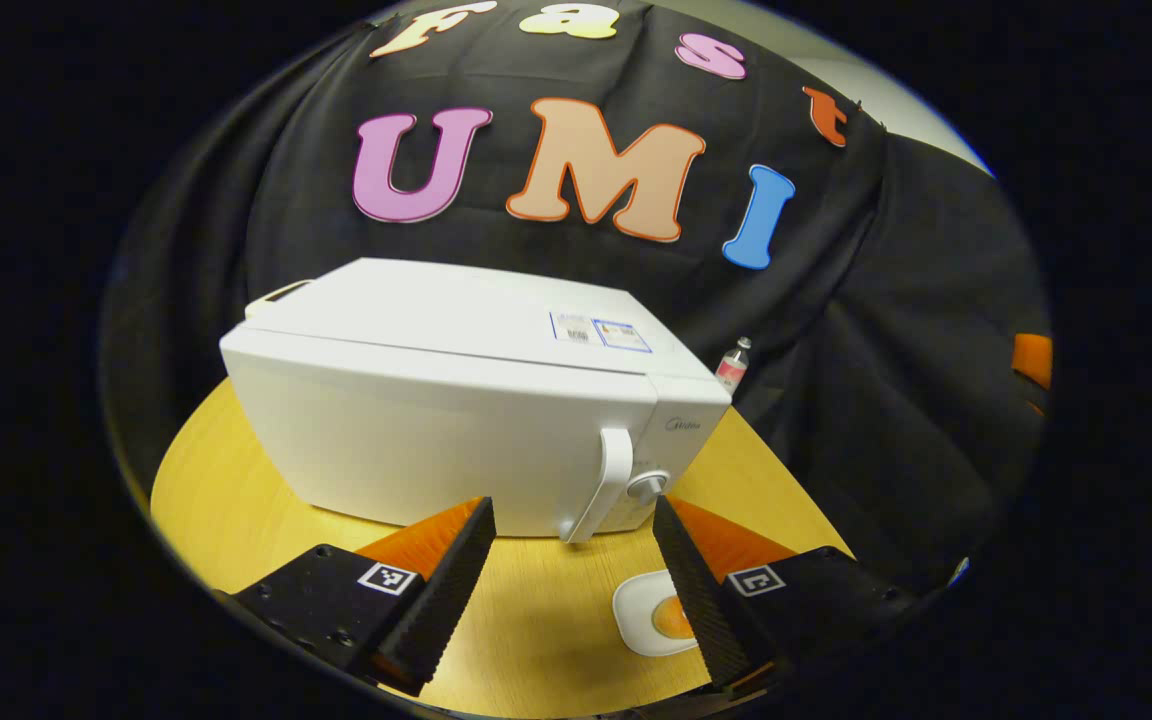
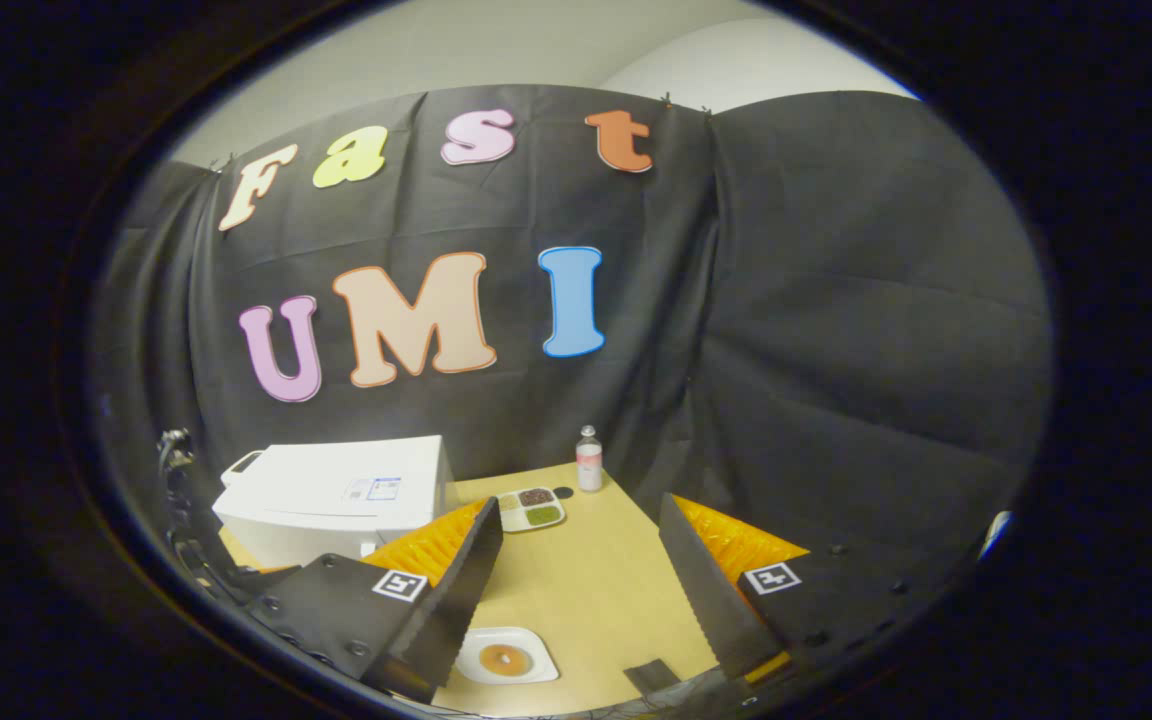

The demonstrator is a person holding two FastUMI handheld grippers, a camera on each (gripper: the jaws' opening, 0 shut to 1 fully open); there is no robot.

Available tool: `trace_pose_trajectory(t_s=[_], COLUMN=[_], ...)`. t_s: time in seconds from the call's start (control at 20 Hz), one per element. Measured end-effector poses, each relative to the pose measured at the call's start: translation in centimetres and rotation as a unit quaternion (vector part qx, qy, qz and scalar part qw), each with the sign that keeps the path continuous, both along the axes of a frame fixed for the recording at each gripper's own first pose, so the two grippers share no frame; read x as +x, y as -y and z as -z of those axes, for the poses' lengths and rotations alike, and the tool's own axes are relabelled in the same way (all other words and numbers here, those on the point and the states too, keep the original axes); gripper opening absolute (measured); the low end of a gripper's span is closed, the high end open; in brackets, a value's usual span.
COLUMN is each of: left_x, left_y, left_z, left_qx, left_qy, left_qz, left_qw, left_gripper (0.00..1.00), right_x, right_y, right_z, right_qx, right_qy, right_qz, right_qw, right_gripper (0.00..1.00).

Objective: Open the microwave oven with the left hand, put the food in, and close the microwave oven.

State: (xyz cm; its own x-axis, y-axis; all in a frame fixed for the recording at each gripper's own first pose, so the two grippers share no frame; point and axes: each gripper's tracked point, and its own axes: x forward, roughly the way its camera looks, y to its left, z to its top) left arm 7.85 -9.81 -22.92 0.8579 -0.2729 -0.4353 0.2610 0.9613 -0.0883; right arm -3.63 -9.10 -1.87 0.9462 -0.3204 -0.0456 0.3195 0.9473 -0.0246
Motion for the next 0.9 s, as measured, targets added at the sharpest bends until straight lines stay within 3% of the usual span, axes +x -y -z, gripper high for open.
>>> trace_pose_trajectory(t_s=[0.25,0.3,0.35,0.45,0.9], left_x=[1.5,1.8,2.1,3.1,6.2], left_y=[0.3,0.5,0.9,1.4,0.2], left_z=[5.4,5.9,6.4,7.4,10.1], left_qx=[0.042,0.043,0.046,0.050,0.073], left_qy=[-0.041,-0.044,-0.050,-0.057,-0.083], left_qz=[0.015,0.019,0.022,0.021,-0.031], left_qw=[0.998,0.998,0.997,0.997,0.993], left_gripper=[0.97,0.97,0.97,0.97,0.97], right_x=[-1.2,-1.6,-1.8,-2.3,-3.0], right_y=[1.4,1.7,1.9,2.3,3.5], right_z=[0.4,0.5,0.6,0.9,1.6], right_qx=[0.009,0.009,0.009,0.012,0.019], right_qy=[0.000,0.000,0.000,-0.004,-0.011], right_qz=[0.040,0.046,0.052,0.064,0.082], right_qw=[0.999,0.999,0.999,0.998,0.996], right_gripper=[0.92,0.99,0.92,0.92,0.92])
